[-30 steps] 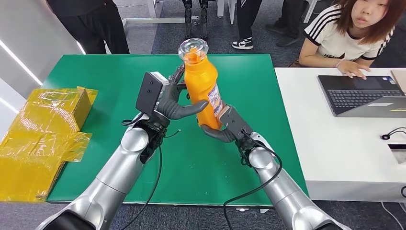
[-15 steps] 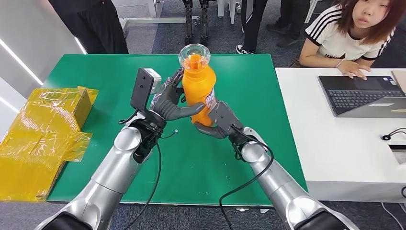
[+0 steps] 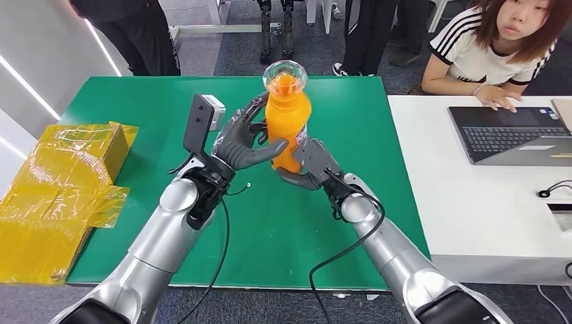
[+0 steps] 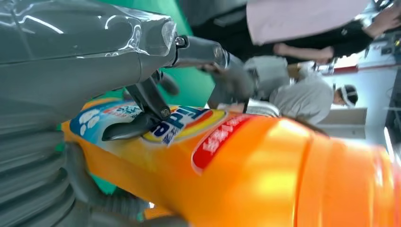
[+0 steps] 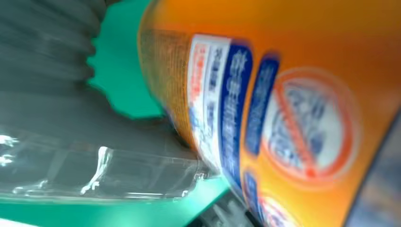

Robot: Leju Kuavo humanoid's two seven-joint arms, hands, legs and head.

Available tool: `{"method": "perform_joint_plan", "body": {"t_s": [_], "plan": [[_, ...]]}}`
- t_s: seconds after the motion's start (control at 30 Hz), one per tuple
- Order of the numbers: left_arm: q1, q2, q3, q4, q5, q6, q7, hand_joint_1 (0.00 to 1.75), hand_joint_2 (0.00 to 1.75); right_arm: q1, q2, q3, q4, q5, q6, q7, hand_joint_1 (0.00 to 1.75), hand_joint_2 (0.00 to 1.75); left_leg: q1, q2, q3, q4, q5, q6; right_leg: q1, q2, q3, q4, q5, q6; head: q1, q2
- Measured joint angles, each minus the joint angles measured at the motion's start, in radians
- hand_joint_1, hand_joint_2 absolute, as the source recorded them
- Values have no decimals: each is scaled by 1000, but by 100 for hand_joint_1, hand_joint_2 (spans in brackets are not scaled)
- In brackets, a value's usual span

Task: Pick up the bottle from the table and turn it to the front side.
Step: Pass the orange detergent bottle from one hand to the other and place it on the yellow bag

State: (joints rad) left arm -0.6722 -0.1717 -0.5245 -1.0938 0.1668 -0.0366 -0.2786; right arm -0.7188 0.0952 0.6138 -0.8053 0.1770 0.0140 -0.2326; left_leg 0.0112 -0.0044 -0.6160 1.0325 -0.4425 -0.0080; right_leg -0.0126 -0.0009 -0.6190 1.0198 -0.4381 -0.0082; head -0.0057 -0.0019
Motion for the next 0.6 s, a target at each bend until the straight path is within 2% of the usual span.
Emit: {"method": "perform_joint_plan", "body": {"t_s": [0.03, 0.07, 0.17, 0.2, 0.27, 0.43, 0.6], "plan": [[1, -2, -1, -2, -25, 21, -9, 172, 175, -1, 0, 0, 1, 1, 0, 3, 175, 175, 0, 0, 0, 0, 0, 0, 0, 0, 0, 0, 0, 0, 0, 0], [3, -4, -2, -4, -48, 41, -17, 157, 175, -2, 0, 0, 1, 1, 0, 5, 175, 175, 0, 0, 0, 0, 0, 0, 0, 0, 0, 0, 0, 0, 0, 0], [6, -12, -6, -9, -97, 85, -33, 37, 175, -3, 2, -1, 1, 1, 1, 8, 175, 175, 0, 0, 0, 0, 0, 0, 0, 0, 0, 0, 0, 0, 0, 0], [7, -15, -7, -10, -106, 95, -35, 9, 175, -3, 3, -1, 1, 0, 3, 8, 175, 175, 0, 0, 0, 0, 0, 0, 0, 0, 0, 0, 0, 0, 0, 0], [9, -20, -10, -14, -125, 117, -37, 0, 175, -3, 7, -2, 1, 0, 11, 12, 175, 175, 0, 0, 0, 0, 0, 0, 0, 0, 0, 0, 0, 0, 0, 0], [11, -29, -11, -25, -206, 179, -45, 0, 175, -1, 15, -1, -7, 0, 46, 35, 175, 175, 0, 0, 0, 0, 0, 0, 0, 0, 0, 0, 0, 0, 0, 0], [11, -32, -11, -29, -221, 188, -45, 0, 175, 0, 16, -1, -13, 2, 50, 39, 175, 175, 0, 0, 0, 0, 0, 0, 0, 0, 0, 0, 0, 0, 0, 0]]}}
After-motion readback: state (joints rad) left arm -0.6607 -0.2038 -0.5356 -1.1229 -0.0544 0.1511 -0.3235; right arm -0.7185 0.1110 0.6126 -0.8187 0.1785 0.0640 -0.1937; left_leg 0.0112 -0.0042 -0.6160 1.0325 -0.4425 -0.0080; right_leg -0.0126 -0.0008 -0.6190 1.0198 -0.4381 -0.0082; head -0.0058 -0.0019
